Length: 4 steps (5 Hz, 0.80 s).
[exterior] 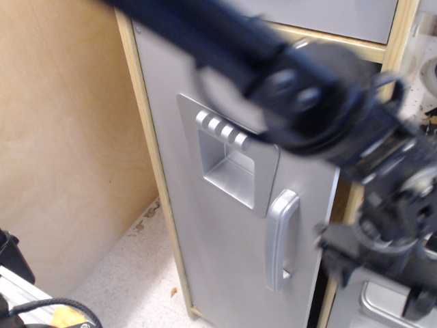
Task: Open fridge
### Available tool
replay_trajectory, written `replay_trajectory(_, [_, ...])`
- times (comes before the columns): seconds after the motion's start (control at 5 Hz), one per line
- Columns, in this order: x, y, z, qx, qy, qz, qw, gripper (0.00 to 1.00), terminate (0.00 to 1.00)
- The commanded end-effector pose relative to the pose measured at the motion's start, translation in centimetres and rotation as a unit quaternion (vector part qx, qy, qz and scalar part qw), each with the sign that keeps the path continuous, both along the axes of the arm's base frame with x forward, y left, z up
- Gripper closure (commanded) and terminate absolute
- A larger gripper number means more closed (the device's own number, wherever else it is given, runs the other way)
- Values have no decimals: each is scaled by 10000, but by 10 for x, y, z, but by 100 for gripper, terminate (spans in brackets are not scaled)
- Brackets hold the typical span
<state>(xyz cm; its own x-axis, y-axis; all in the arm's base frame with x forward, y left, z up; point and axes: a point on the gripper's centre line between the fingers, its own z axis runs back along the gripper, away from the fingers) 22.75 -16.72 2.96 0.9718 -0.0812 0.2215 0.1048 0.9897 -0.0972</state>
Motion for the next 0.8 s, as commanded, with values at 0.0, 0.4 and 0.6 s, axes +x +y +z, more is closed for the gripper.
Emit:
replay_trajectory(0.0, [57,-23,33,13,-321,-792,9963,0,0])
replay_trajectory(0.4, [74,-3,36,141,-392,-807,9959,0,0])
replay_trajectory(0.6, [75,14,32,265,-329,-722,9965,0,0])
